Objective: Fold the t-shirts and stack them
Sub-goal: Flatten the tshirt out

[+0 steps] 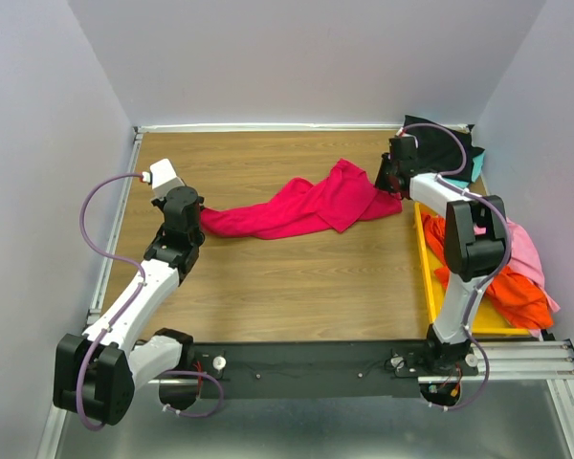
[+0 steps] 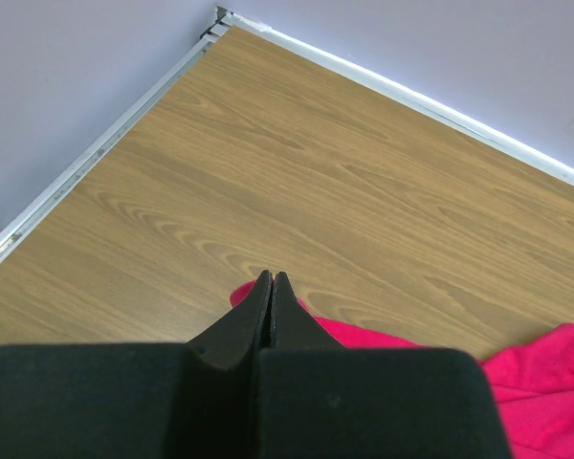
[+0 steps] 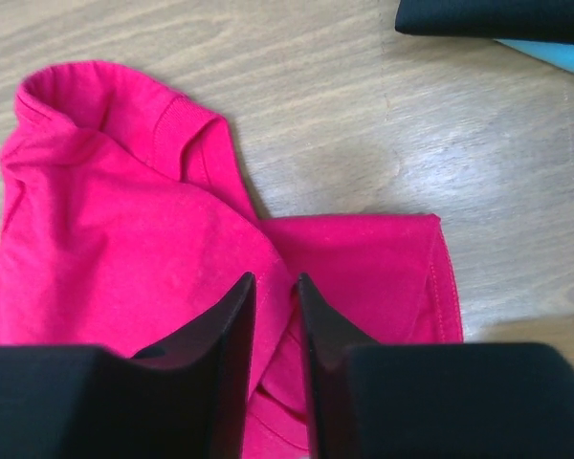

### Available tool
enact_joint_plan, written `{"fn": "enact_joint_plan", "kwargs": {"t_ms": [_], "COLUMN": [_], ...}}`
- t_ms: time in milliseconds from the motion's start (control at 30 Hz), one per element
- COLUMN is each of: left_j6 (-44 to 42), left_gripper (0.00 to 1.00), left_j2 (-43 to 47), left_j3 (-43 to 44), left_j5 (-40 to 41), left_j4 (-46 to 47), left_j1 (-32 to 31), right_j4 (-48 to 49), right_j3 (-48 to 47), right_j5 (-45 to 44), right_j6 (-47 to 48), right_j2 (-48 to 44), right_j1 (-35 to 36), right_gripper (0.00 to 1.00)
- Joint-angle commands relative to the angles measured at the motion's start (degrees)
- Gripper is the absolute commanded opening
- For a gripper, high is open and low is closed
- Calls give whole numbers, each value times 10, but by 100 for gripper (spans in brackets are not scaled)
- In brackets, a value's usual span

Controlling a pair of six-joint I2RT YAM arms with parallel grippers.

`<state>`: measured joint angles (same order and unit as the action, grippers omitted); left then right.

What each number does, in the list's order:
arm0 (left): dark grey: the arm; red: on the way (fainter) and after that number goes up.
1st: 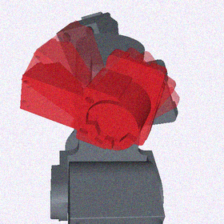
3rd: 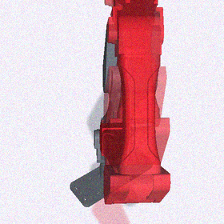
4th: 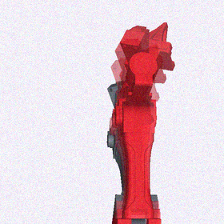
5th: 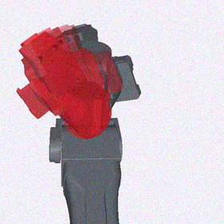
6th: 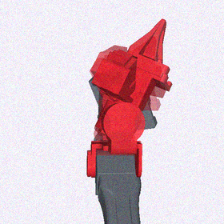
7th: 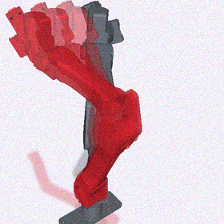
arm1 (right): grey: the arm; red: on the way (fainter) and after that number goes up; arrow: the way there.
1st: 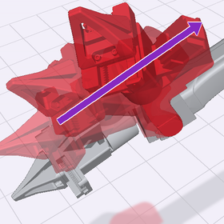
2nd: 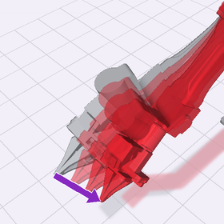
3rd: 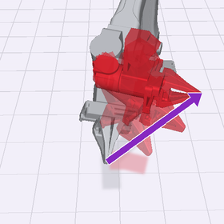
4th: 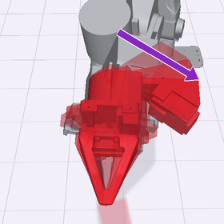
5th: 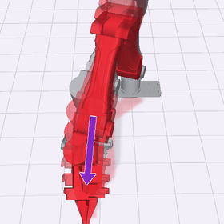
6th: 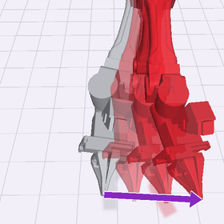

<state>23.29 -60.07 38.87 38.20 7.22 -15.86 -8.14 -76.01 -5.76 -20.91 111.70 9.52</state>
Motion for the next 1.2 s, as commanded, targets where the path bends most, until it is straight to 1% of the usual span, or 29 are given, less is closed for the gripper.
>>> {"fn": "enact_joint_plan", "kwargs": {"t_ms": [0, 67, 267, 333, 367, 467, 600, 800, 900, 1033, 1167], "left_j6": [-6, -6, -5, -6, -6, -6, -7, -7, -8, -12, -17], "left_gripper": [0, 0, 0, 0, 0, 0, 0, 0, 0, 0, 0], "left_j2": [0, 0, -2, -1, 0, 1, 4, 4, 1, 11, 20], "left_j3": [-1, -1, 0, 0, 0, 0, -2, -1, 7, 21, 38], "left_j5": [-2, -2, -3, -4, -3, -2, -2, 0, 4, 9, 6], "left_j4": [11, 10, 9, 8, 7, 6, 6, 6, 6, 6, 6], "left_j1": [2, 2, 3, 2, 2, 2, 2, 2, 2, 3, 3], "right_j4": [10, 11, 11, 11, 11, 10, 11, 11, 11, 11, 11], "right_j3": [7, 7, 2, -1, -4, -7, -12, -15, -12, 2, 15], "right_j5": [-12, -6, -7, -7, -6, -7, -8, 5, 22, 31, 45], "right_j6": [8, 8, 9, 9, 10, 10, 10, 16, 17, 17, 17], "right_j2": [-14, -12, -1, 6, 9, 18, 26, 22, -7, -73, -167], "right_j1": [1, 1, 1, 1, 1, 1, 1, 1, 1, 1, 1], "right_gripper": [27, 21, 20, 18, 15, 11, 1, 1, 1, 1, 1]}}
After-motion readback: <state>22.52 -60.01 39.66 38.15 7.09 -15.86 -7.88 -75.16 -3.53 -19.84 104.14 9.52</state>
